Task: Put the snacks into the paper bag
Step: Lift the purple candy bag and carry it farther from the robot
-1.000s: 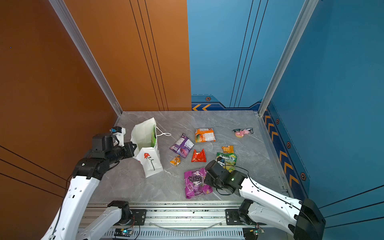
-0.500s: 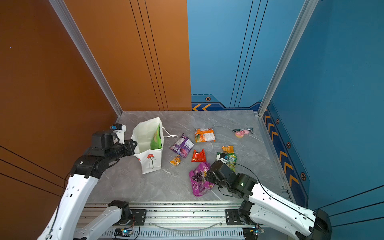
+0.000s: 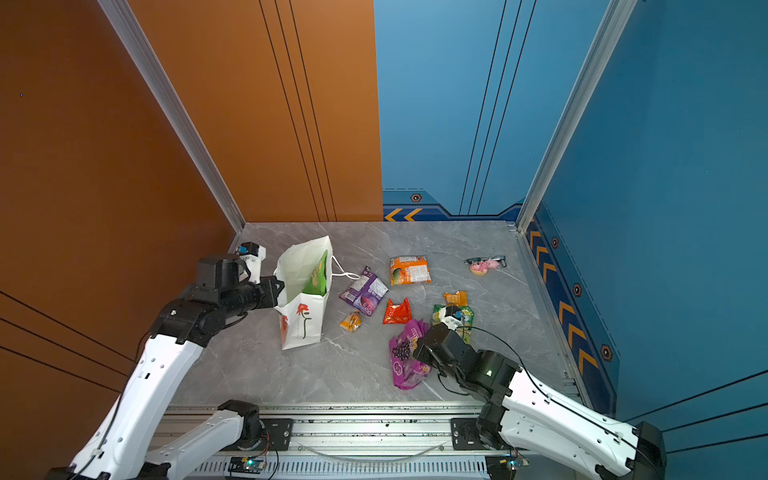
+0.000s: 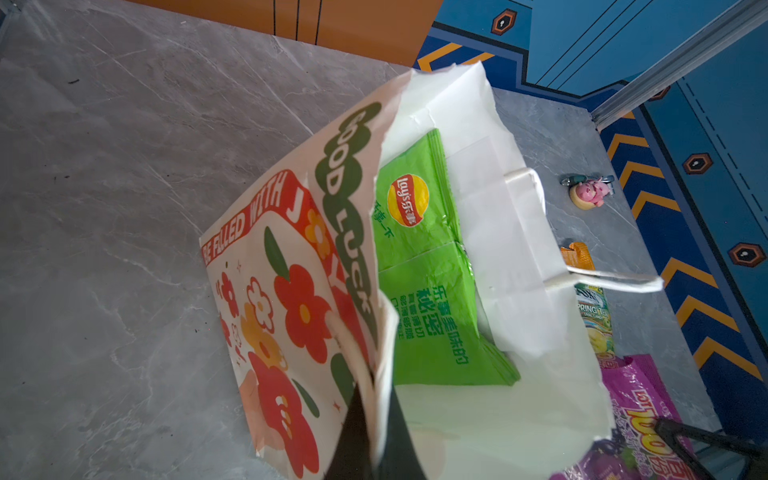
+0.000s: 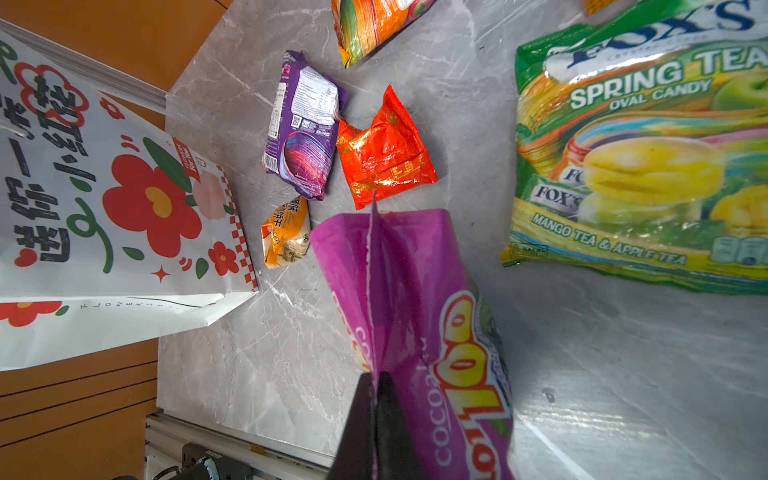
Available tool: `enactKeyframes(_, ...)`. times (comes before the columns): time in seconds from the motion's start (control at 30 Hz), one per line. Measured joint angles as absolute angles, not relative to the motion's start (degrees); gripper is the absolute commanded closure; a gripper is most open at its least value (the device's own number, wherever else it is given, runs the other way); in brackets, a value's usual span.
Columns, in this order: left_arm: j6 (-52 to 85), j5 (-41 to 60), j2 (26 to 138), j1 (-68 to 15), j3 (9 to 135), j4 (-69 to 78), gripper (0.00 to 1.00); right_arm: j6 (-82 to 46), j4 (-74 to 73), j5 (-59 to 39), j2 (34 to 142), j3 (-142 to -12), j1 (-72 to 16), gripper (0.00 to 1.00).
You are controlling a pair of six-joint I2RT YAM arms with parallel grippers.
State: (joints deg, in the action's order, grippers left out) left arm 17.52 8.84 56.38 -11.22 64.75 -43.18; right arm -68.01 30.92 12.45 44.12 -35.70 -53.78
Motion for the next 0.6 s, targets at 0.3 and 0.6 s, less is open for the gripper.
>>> enactKeyframes(0.3, 16.9, 9.3, 57.1, -12.1, 65.2, -43.6, 1.0, -67.9, 31.3, 14.6, 44.2, -36.7, -54.1, 1.0)
enactKeyframes(0.6, 16.8, 9.3, 57.1, -12.7, 66.8, -44.3, 1.0, -64.1, 35.0, 16.8, 46.2, -45.1, -52.7, 1.0)
